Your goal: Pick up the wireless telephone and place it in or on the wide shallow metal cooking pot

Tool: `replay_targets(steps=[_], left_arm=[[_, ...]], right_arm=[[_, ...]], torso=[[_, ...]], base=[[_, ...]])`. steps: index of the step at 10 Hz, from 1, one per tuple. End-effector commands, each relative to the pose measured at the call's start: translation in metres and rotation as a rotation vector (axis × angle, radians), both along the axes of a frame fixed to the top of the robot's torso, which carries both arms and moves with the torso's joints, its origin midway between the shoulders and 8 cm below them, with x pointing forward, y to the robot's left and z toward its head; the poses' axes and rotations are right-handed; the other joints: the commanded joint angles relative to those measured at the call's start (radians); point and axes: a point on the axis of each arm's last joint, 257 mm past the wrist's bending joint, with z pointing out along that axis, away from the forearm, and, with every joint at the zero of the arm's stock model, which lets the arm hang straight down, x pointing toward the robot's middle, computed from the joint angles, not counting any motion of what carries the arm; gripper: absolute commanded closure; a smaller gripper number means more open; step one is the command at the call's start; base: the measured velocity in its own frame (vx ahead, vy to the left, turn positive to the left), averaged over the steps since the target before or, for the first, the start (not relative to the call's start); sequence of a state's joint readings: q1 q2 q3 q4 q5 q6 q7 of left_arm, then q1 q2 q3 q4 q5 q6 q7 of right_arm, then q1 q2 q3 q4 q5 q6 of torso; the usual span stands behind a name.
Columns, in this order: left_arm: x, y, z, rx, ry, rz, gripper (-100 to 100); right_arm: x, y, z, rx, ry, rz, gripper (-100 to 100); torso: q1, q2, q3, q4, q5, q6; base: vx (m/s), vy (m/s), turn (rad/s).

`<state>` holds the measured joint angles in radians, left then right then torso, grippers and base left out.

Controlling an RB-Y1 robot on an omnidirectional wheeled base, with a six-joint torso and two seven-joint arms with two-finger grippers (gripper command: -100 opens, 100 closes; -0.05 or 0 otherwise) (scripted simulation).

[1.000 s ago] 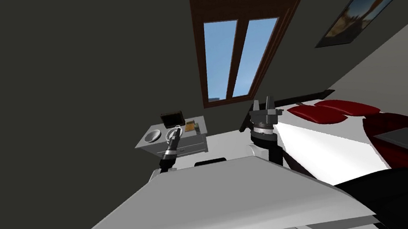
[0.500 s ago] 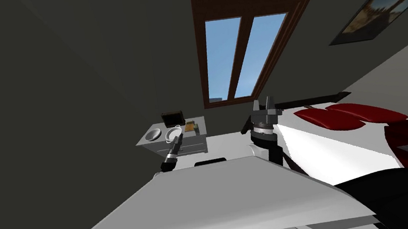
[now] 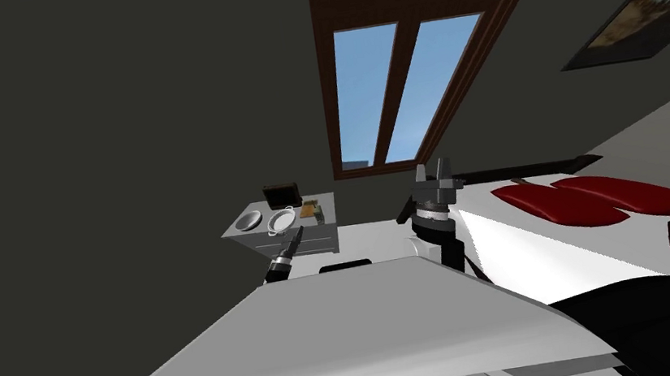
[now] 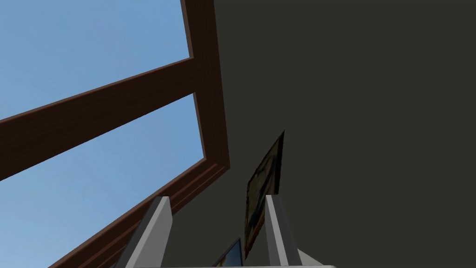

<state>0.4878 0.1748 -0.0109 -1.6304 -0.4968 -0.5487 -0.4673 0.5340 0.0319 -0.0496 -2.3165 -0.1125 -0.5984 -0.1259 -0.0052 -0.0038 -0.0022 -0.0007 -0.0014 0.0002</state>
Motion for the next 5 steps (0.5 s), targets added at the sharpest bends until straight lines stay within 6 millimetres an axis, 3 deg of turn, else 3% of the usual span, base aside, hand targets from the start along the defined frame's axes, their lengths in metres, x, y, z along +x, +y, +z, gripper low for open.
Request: replay_targets(steps=[1, 5], left_arm=[[-0.003, 0.005, -0.017, 0.066, 0.020, -0.002, -100], [-0.006, 0.014, -0.047, 0.205, 0.046, -0.012, -100]], right_arm=[[0.000, 0.000, 0.000, 0.000, 0.000, 0.000, 0], [0.000, 0.000, 0.000, 0.000, 0.000, 0.000, 0]], torso=[[0.000, 0.000, 0.000, 0.000, 0.000, 0.000], [-0.003, -0.001, -0.001, 0.000, -0.001, 0.000]], base=[[0.048, -0.101, 0.114], [0.060, -0.125, 0.101]])
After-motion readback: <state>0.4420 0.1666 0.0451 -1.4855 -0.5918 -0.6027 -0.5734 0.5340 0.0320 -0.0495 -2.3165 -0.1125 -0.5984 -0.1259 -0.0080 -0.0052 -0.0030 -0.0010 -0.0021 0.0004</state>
